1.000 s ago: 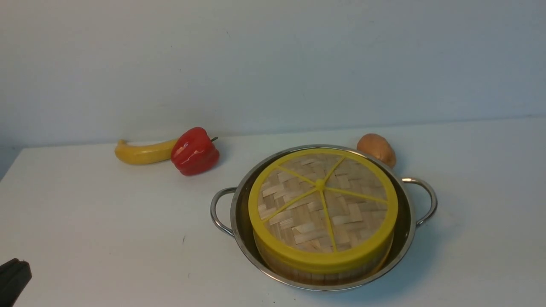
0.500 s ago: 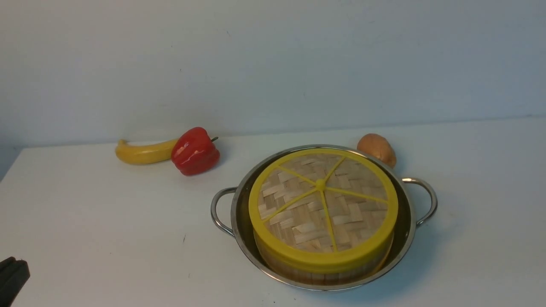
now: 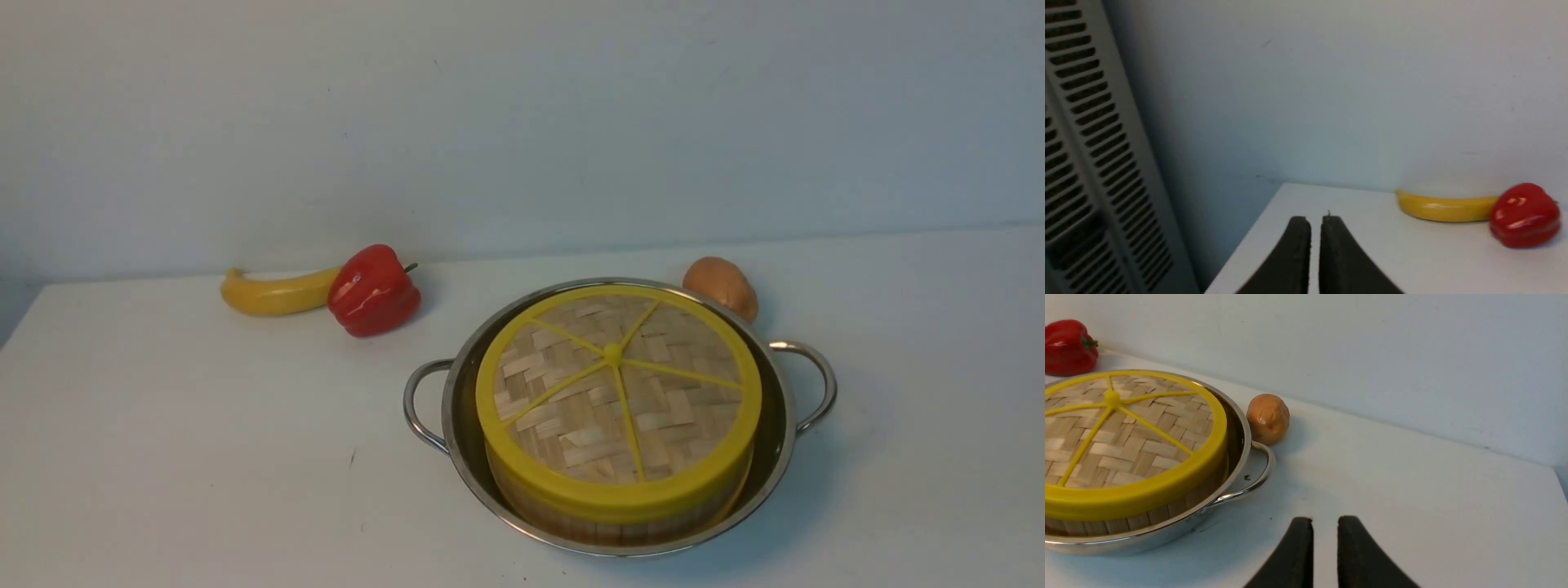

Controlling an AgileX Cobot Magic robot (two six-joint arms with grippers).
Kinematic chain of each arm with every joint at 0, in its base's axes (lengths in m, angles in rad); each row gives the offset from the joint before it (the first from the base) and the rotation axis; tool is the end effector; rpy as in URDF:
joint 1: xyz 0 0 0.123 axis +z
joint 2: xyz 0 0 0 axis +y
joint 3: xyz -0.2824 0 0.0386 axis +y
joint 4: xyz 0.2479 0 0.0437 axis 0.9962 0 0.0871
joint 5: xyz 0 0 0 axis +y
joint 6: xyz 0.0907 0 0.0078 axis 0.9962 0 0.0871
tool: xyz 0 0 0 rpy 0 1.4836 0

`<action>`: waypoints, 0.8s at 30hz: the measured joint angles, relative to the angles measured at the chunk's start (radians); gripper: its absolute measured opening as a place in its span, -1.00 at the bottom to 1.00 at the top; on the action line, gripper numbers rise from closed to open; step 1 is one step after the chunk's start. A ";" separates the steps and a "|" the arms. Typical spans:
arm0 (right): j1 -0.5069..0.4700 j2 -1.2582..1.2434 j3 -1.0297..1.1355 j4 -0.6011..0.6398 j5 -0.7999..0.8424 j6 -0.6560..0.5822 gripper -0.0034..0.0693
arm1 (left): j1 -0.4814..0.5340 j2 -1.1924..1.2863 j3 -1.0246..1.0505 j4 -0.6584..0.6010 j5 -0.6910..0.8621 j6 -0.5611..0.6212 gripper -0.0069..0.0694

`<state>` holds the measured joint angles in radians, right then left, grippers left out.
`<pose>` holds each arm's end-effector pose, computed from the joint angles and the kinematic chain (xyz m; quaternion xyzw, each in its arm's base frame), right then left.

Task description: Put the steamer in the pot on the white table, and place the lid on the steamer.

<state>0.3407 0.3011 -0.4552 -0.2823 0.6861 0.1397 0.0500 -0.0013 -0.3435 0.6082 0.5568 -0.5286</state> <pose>0.0634 0.0054 0.2878 -0.1283 0.8286 -0.0039 0.5450 0.0214 0.0287 0.2825 -0.1218 0.7102 0.1290 0.6813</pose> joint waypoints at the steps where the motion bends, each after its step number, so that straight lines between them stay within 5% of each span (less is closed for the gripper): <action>1: 0.000 0.000 0.001 0.000 0.003 0.000 -0.57 | 0.010 0.000 0.001 -0.002 0.010 0.000 -0.71; 15: 0.000 0.000 0.001 -0.001 0.002 0.000 -0.45 | 0.022 -0.001 0.022 -0.054 -0.056 0.010 -0.68; 18: 0.000 0.000 0.001 -0.001 0.002 0.000 -0.43 | 0.022 -0.001 0.064 -0.156 -0.061 0.090 -0.68; 24: 0.000 0.000 0.001 0.001 0.002 0.000 -0.38 | 0.022 0.000 0.252 -0.525 -0.149 0.499 -0.65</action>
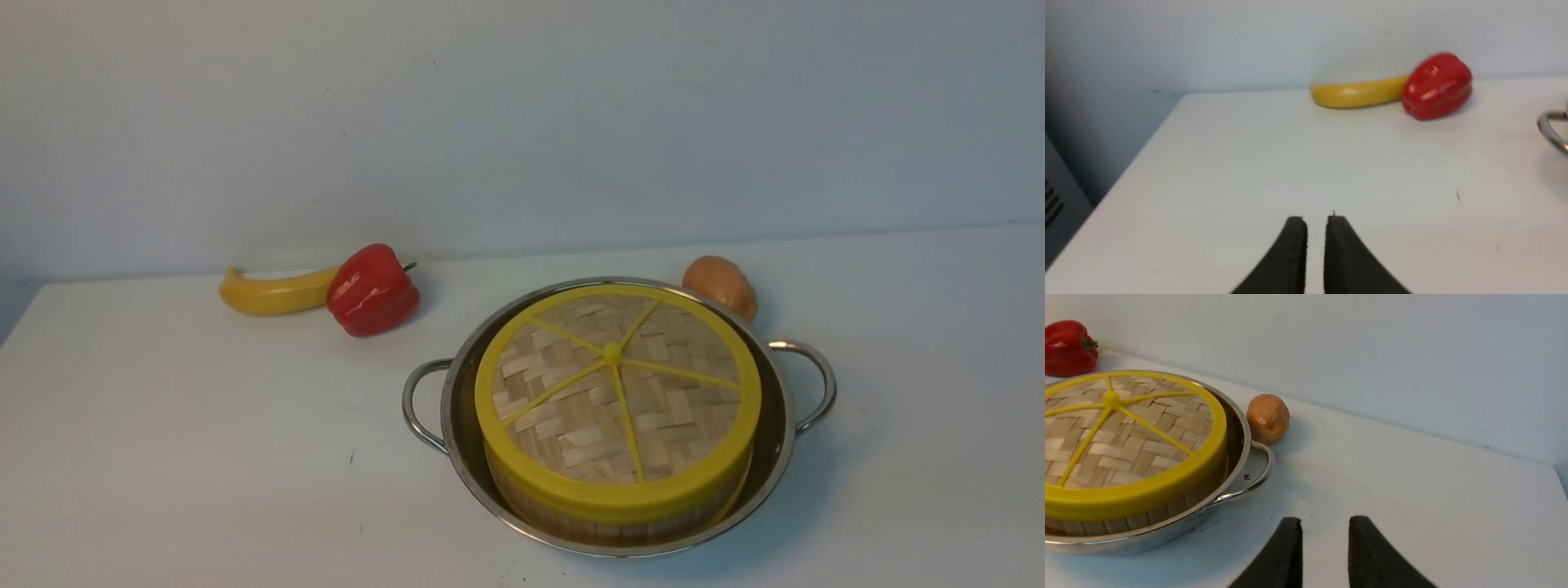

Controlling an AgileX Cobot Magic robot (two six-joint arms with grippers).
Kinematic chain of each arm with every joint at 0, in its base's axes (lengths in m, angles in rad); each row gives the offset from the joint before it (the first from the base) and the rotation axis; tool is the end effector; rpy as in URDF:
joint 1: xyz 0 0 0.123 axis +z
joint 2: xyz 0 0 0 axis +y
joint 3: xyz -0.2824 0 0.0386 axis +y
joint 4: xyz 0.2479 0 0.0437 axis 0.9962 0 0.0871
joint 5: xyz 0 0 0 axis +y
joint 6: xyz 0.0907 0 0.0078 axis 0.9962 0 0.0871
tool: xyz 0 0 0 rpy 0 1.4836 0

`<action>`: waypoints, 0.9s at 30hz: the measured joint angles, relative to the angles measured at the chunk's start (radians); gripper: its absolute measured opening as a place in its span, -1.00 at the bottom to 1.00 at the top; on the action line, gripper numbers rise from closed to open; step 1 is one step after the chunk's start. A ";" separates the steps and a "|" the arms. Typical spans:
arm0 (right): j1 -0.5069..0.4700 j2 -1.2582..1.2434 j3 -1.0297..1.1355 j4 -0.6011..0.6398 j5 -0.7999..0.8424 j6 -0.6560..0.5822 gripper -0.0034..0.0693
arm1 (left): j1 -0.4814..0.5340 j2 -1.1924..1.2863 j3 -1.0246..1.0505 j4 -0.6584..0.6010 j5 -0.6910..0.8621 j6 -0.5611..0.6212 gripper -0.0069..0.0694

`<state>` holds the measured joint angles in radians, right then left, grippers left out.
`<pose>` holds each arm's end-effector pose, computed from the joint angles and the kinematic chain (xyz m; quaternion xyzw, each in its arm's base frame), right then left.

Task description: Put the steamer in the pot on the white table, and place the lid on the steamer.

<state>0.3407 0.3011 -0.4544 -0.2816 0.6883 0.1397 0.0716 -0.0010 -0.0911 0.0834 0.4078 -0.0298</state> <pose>0.0634 0.0054 0.2873 -0.1281 0.8294 -0.0039 0.5437 0.0487 0.0065 0.2070 -0.0200 0.7824 0.0497 0.6204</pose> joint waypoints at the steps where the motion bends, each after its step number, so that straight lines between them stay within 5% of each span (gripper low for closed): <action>1: 0.000 0.000 0.000 0.000 0.000 0.000 -0.38 | 0.000 0.000 0.023 -0.032 -0.016 0.042 -0.64; 27: 0.000 0.000 0.000 0.000 0.000 0.000 -0.25 | 0.000 0.001 0.097 -0.099 -0.087 0.108 -0.55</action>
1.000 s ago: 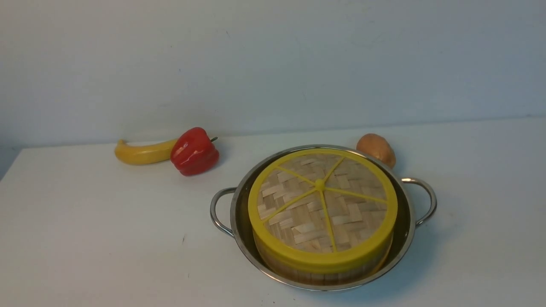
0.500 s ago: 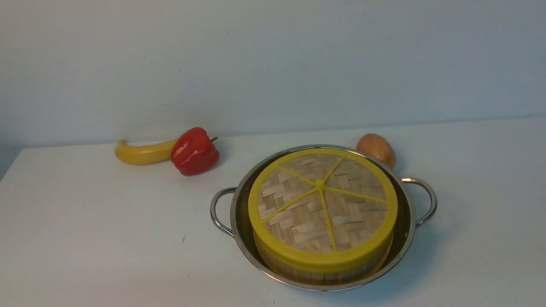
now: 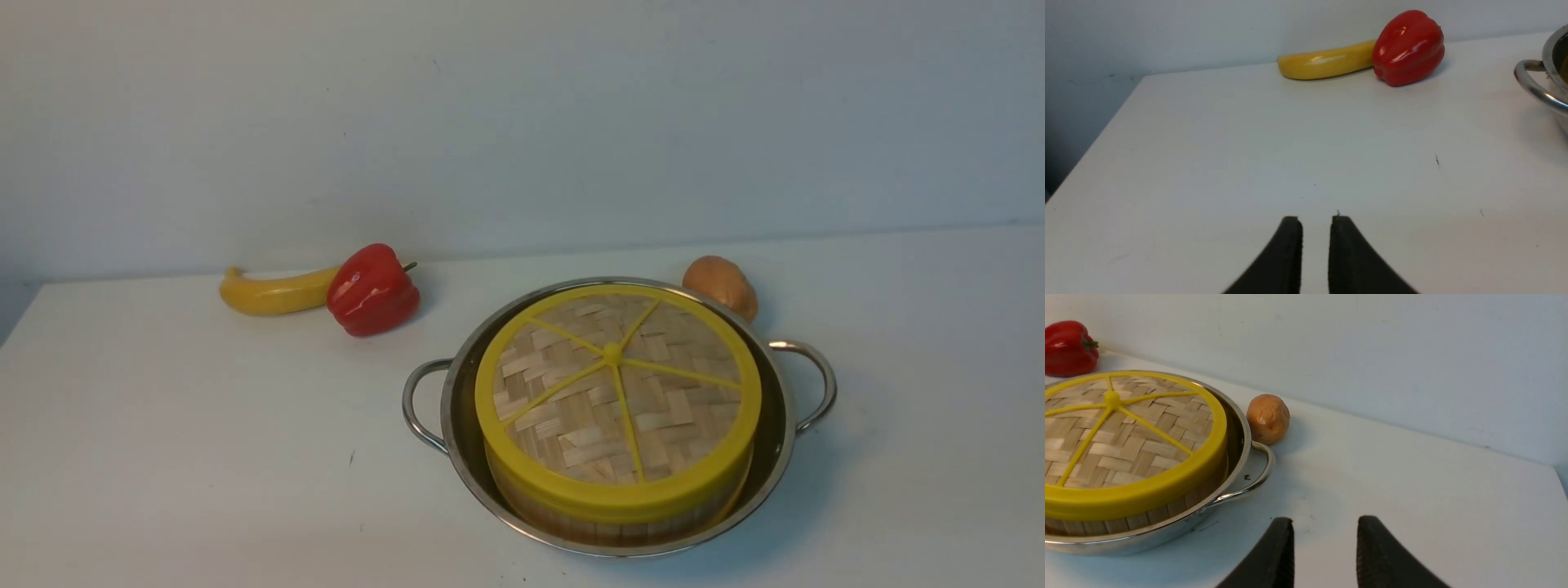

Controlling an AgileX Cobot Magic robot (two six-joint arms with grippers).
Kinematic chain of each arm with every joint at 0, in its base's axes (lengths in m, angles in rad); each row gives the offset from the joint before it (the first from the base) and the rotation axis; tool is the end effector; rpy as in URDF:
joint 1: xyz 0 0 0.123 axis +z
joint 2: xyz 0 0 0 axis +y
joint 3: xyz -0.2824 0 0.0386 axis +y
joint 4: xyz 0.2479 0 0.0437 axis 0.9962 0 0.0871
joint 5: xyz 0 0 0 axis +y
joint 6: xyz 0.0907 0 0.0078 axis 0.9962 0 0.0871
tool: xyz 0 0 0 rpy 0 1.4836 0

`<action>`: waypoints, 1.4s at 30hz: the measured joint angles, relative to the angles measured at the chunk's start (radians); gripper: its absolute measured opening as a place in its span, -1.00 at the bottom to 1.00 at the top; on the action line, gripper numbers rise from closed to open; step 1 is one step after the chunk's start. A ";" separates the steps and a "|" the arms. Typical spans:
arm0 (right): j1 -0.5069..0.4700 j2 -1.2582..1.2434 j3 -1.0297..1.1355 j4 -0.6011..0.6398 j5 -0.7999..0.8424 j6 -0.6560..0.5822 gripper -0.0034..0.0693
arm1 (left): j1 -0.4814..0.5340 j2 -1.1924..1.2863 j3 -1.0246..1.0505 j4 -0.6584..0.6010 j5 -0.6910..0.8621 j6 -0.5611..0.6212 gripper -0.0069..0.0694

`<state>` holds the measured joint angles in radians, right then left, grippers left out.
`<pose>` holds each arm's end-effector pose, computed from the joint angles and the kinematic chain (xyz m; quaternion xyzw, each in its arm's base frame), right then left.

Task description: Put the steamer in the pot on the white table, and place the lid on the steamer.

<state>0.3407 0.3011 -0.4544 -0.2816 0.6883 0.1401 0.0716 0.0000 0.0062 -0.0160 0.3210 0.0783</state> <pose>0.0634 0.0054 0.2873 -0.1280 0.8294 -0.0038 0.5437 0.0541 0.0034 0.1820 -0.0018 0.7867 0.0396 0.6161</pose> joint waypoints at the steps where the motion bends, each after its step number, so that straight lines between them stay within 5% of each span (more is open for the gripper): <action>1: 0.000 0.000 0.000 0.000 0.000 0.000 -0.25 | 0.000 0.000 0.000 0.000 0.000 0.000 -0.55; 4: -0.038 0.000 0.000 0.010 -0.004 0.004 -0.25 | 0.000 0.000 0.000 0.000 0.000 0.000 -0.54; 10: -0.334 -0.003 0.020 0.161 -0.175 0.069 -0.25 | 0.000 0.000 0.000 0.000 0.000 0.000 -0.51; 14: -0.411 -0.028 0.108 0.188 -0.275 0.071 -0.25 | 0.000 0.000 0.000 0.000 0.000 0.000 -0.50; 25: -0.421 -0.273 0.423 0.207 -0.343 0.075 -0.25 | 0.000 0.000 0.000 0.000 0.000 0.000 -0.46; 42: -0.421 -0.296 0.463 0.209 -0.357 0.075 -0.25 | 0.000 0.000 0.000 0.000 0.000 0.000 -0.41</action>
